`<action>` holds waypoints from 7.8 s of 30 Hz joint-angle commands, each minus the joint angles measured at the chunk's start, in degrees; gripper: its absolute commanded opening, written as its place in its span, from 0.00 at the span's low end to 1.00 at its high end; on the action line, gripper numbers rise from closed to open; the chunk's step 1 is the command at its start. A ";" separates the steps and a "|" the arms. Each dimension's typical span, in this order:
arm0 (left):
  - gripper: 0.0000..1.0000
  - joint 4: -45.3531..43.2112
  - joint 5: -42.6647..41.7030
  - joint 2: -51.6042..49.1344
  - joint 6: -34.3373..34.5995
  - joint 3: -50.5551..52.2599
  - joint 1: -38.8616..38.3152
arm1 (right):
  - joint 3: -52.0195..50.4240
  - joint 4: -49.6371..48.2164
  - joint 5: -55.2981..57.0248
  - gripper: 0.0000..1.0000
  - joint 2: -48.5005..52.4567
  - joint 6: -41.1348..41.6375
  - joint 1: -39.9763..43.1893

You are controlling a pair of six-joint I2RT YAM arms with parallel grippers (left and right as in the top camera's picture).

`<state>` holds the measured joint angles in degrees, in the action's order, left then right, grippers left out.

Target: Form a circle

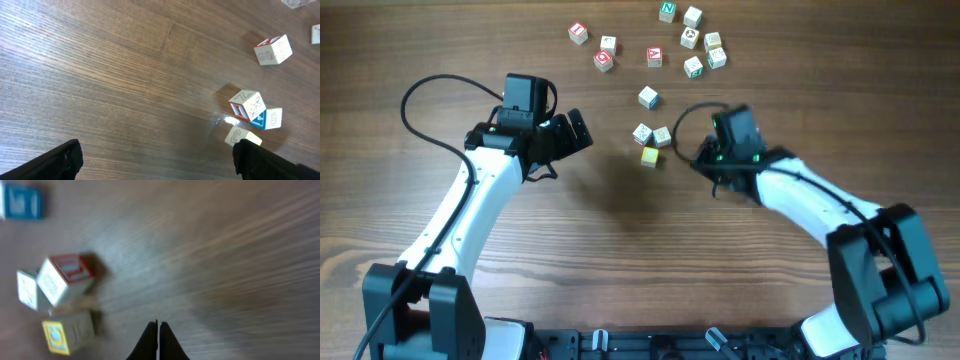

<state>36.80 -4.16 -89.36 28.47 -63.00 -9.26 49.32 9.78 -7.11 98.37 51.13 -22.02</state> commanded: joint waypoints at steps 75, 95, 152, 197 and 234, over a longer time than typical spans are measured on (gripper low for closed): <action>1.00 -0.33 0.61 0.07 -1.07 0.07 0.15 | -13.16 -49.86 -1.01 0.05 16.57 3.06 -6.25; 1.00 -0.33 0.61 0.07 -1.07 0.07 0.15 | -12.41 -52.33 -3.72 0.05 16.17 2.29 -6.25; 1.00 -0.33 0.61 0.07 -1.07 0.07 0.15 | -11.76 -43.28 7.58 0.05 8.15 0.07 -10.93; 1.00 -0.33 0.61 0.07 -1.07 0.07 0.15 | -9.86 -40.48 7.32 0.05 9.79 1.44 -10.93; 1.00 -0.33 0.61 0.07 -1.07 0.07 0.15 | -9.88 -37.22 -7.76 0.04 9.90 1.55 -11.56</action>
<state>36.47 -4.14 -89.36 28.49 -63.00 -9.26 39.48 -26.85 -14.37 106.96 53.69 -33.23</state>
